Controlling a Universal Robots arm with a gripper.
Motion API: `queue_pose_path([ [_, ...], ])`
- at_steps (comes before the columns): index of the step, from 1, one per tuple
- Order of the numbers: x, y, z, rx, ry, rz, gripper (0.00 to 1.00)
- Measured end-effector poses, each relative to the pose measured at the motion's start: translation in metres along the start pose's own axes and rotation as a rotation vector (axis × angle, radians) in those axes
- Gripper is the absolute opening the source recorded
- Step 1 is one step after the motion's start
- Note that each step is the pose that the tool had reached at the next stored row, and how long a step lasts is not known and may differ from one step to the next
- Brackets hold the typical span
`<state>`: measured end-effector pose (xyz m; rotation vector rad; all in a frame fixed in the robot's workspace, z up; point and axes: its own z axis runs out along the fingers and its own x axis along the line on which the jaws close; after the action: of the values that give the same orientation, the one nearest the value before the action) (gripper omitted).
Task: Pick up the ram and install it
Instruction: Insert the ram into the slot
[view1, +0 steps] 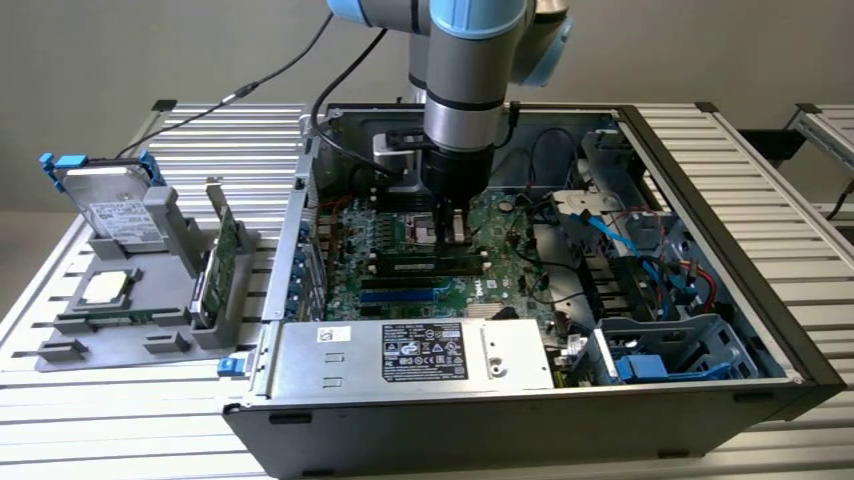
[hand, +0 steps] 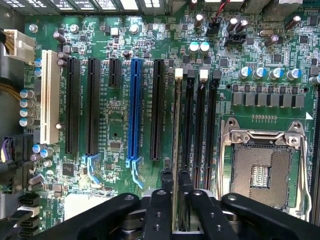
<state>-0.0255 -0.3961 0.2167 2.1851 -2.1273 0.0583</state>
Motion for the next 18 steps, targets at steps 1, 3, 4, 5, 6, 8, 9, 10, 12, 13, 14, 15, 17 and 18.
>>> queue_pose_path([
  [1,0.000,0.0000,0.0000,-0.0001,0.0000,0.000,0.28],
  [3,0.000,0.0000,-0.0001,0.0000,-0.0001,0.000,0.34],
  [4,0.000,0.0000,-0.0008,0.0000,-0.0001,0.000,0.40],
  [5,0.000,0.0001,-0.0018,0.0000,-0.0003,0.000,0.40],
  [6,0.000,0.0001,-0.0035,0.0000,-0.0001,0.000,0.46],
  [8,0.001,0.0003,-0.0091,-0.0001,0.0000,0.000,0.52],
  [9,0.001,0.0005,-0.0117,-0.0001,0.0000,0.000,0.52],
  [10,0.001,0.0006,-0.0142,0.0000,-0.0002,0.000,0.52],
  [12,0.002,0.0009,-0.0217,-0.0001,-0.0001,0.000,0.52],
  [13,0.002,0.0011,-0.0264,-0.0001,0.0000,0.000,0.52],
  [14,0.003,0.0012,-0.0309,0.0000,-0.0002,0.001,0.52],
  [15,0.003,0.0014,-0.0352,-0.0001,0.0000,0.000,0.52],
  [17,0.003,0.0015,-0.0375,0.0000,-0.0001,0.000,0.50],
  [18,0.003,0.0014,-0.0374,0.0001,-0.0003,0.000,0.50],
])
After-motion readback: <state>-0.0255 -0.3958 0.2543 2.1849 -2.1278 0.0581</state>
